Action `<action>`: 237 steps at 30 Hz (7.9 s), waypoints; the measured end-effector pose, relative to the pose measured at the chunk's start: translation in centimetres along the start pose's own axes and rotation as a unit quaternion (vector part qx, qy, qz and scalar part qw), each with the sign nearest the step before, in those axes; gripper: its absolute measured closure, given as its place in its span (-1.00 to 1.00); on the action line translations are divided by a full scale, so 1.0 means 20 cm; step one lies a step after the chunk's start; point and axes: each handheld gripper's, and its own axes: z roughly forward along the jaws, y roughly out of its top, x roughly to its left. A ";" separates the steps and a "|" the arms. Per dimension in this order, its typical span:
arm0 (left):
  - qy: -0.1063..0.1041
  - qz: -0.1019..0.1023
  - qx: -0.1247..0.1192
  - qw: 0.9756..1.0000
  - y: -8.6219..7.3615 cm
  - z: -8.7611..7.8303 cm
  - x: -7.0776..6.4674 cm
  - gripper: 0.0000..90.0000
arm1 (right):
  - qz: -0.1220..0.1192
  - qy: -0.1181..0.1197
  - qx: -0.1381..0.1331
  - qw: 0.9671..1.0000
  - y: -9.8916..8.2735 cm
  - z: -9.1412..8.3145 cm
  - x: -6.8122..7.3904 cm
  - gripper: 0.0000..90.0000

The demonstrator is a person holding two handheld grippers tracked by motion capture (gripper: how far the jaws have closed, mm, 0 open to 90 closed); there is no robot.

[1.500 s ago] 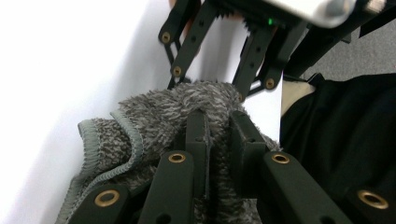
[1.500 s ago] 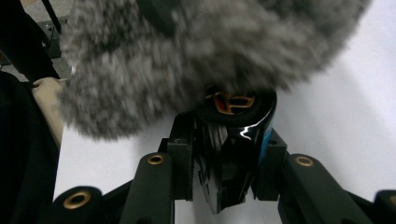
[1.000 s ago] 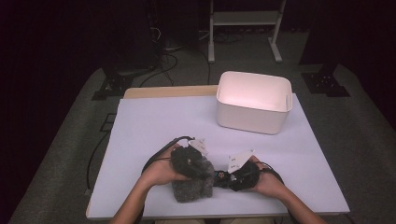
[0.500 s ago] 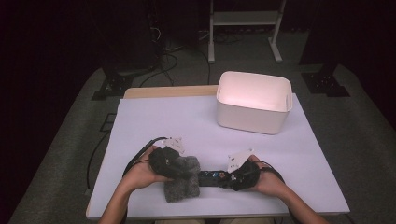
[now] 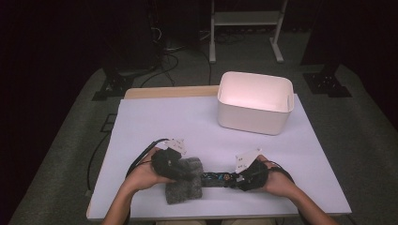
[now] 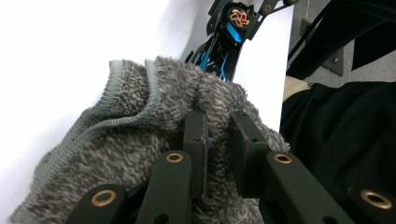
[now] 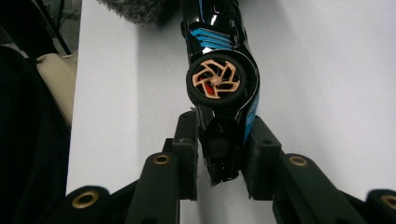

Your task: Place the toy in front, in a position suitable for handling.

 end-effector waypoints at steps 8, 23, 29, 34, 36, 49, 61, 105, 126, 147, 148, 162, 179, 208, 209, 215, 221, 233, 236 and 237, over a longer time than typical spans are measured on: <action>-0.014 -0.008 -0.009 1.000 0.00 0.03 0.01 0.75 | -0.008 0.006 0.008 1.000 0.11 0.03 0.00 0.23; -0.024 -0.016 -0.031 0.999 -0.07 0.01 0.03 0.74 | -0.030 0.010 0.054 0.998 0.22 0.07 -0.02 0.15; -0.021 -0.010 -0.017 1.000 -0.03 0.03 0.01 0.74 | -0.038 0.021 0.054 0.998 0.29 0.11 -0.02 0.09; -0.023 -0.011 -0.021 0.999 -0.04 0.03 0.01 0.74 | -0.052 0.025 0.073 0.996 0.33 0.19 -0.01 0.17; -0.025 -0.015 -0.028 0.999 -0.06 0.02 0.02 0.74 | -0.060 0.020 0.077 0.995 0.34 0.20 -0.01 0.22; -0.031 -0.036 -0.026 0.999 -0.13 0.06 0.06 0.73 | -0.059 0.021 0.095 0.994 0.34 0.18 -0.01 0.22; -0.041 -0.043 -0.038 0.997 -0.11 0.05 0.08 0.76 | -0.056 0.029 0.151 0.986 0.41 0.22 -0.03 0.20; -0.031 0.045 -0.038 0.998 0.26 -0.13 -0.10 0.82 | -0.040 0.006 -0.046 0.998 0.28 0.03 0.02 0.24; -0.029 0.028 -0.030 0.999 0.23 -0.15 -0.06 0.82 | -0.016 0.022 -0.080 0.996 0.24 0.01 0.00 0.24; -0.033 0.058 -0.016 0.998 0.34 -0.06 -0.13 0.81 | -0.031 -0.004 -0.030 0.999 0.21 -0.08 0.03 0.23; -0.032 0.052 -0.011 0.998 0.31 -0.05 -0.12 0.80 | -0.028 -0.005 -0.032 0.999 0.20 -0.09 0.03 0.23; -0.026 0.048 -0.024 0.998 0.31 -0.14 -0.12 0.80 | -0.034 -0.005 -0.055 0.998 0.28 -0.04 0.03 0.24; 0.010 0.029 0.001 1.000 0.23 -0.16 -0.10 0.80 | -0.031 -0.012 -0.034 0.999 0.36 -0.01 0.01 0.21; -0.021 0.061 -0.006 0.998 0.33 -0.16 -0.17 0.78 | -0.062 0.001 -0.022 0.998 0.36 -0.12 0.04 0.29; -0.026 0.062 -0.002 0.998 0.34 -0.15 -0.18 0.78 | -0.065 0.005 -0.020 0.998 0.36 -0.11 0.05 0.28; -0.035 0.071 0.007 0.997 0.34 -0.13 -0.19 0.79 | -0.065 0.012 -0.011 0.998 0.35 -0.13 0.06 0.24; -0.038 0.077 0.013 0.996 0.37 -0.10 -0.20 0.79 | -0.068 0.007 -0.019 0.997 0.38 -0.16 0.06 0.22; -0.066 0.041 -0.013 0.997 0.26 -0.04 -0.10 0.77 | -0.066 -0.001 0.002 0.998 0.36 -0.18 0.05 0.24; -0.064 0.032 -0.010 0.997 0.24 0.00 -0.07 0.77 | -0.061 -0.001 0.000 0.998 0.34 -0.19 0.04 0.24; -0.061 0.028 -0.006 0.998 0.24 0.02 -0.06 0.77 | -0.058 0.000 -0.001 0.998 0.33 -0.19 0.03 0.24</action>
